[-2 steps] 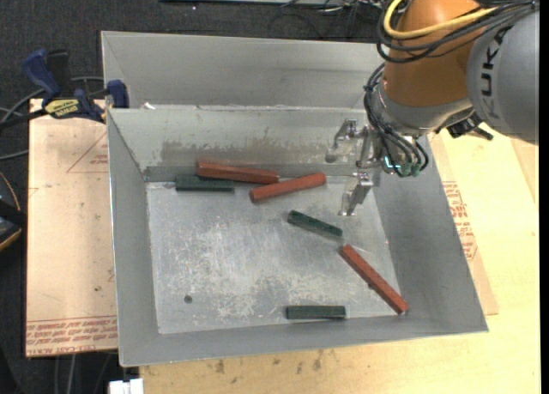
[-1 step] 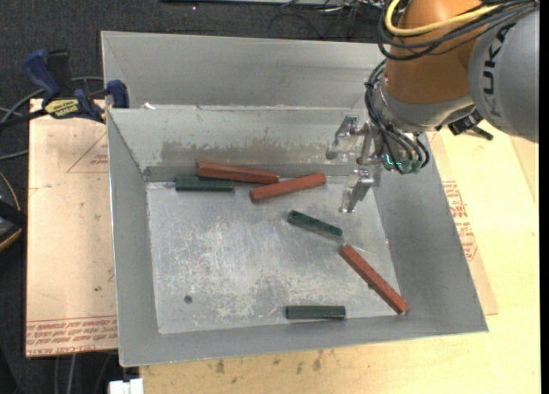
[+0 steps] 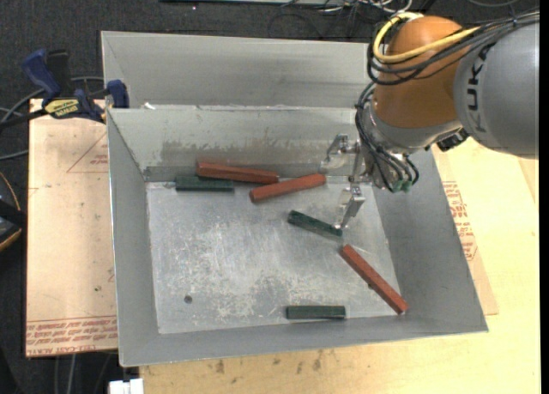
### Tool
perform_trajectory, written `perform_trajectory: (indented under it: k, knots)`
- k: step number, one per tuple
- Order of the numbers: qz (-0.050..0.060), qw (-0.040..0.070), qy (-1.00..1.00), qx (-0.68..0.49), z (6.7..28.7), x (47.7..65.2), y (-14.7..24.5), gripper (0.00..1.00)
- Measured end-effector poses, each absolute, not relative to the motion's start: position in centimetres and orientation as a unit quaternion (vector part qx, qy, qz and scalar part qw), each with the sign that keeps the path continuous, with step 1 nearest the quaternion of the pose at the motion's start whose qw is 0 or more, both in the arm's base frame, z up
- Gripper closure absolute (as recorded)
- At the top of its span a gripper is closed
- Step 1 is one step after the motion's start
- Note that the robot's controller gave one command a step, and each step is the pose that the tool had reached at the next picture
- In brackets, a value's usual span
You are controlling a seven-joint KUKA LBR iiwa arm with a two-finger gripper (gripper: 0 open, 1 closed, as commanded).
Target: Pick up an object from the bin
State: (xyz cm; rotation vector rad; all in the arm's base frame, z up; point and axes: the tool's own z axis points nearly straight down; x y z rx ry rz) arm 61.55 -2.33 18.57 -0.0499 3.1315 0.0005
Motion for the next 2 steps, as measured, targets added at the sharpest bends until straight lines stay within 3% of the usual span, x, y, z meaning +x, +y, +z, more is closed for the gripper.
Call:
perform_trajectory:
  k: [1, 2]
  knots:
    - [0.000, 0.003, 1.000, -0.025, 11.7, 61.8, -2.3, 0.00]
    - [0.000, 0.008, 1.000, -0.005, 7.8, 58.9, -8.2, 1.00]
